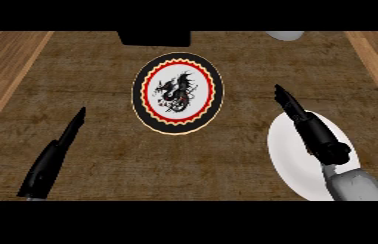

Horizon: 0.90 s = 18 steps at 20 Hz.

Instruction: Pick the sweet potato from the plate and place it in the plate

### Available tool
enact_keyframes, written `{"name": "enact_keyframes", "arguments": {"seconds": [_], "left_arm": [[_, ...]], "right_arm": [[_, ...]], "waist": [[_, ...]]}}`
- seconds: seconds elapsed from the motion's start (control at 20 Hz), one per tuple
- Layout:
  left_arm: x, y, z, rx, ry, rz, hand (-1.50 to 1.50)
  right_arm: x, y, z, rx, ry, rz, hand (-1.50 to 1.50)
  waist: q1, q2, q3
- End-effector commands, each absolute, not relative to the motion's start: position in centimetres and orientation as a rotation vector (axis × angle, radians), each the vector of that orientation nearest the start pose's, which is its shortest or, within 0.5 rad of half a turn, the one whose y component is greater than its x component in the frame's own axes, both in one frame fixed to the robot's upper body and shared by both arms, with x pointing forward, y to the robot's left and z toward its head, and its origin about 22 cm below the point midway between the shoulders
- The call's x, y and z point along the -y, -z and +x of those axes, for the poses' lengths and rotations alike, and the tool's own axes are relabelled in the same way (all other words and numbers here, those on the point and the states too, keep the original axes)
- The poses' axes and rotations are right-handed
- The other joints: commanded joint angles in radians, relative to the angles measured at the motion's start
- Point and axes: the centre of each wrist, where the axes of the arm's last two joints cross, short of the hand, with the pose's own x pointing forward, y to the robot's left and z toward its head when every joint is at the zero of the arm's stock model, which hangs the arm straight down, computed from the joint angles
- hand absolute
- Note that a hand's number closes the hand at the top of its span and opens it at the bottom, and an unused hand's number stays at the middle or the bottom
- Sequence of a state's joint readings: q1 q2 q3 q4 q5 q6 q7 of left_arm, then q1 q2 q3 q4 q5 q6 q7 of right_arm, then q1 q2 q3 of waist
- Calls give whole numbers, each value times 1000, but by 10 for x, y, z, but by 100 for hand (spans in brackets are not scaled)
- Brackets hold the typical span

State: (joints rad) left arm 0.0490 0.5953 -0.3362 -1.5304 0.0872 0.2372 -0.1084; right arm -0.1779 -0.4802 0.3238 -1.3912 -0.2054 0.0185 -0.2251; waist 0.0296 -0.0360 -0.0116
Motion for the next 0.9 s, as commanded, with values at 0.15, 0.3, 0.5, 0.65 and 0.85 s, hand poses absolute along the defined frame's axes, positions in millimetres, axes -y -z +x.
{"name": "enact_keyframes", "arguments": {"seconds": [0.15, 0.3, 0.5, 0.65, 0.85], "left_arm": [[-288, -7, 238, 1434, 184, 317, 0], [-283, 20, 218, 1330, 147, 283, 0], [-267, 21, 224, 1293, 32, 233, 0], [-262, 17, 230, 1315, 32, 238, 0], [-251, 11, 236, 1320, 59, 215, 0]], "right_arm": [[291, -63, 300, 1695, -605, 453, 150], [324, -153, 313, 1853, -1073, -81, 150], [348, -121, 302, 1965, -1194, -310, 150], [371, -17, 272, 1885, -565, 49, 150], [393, -9, 276, 1960, -548, 402, -150]], "waist": [[-19, 41, 13], [-31, -11, -13], [-46, 43, 19], [-34, 55, 21], [2, 55, 20]]}}
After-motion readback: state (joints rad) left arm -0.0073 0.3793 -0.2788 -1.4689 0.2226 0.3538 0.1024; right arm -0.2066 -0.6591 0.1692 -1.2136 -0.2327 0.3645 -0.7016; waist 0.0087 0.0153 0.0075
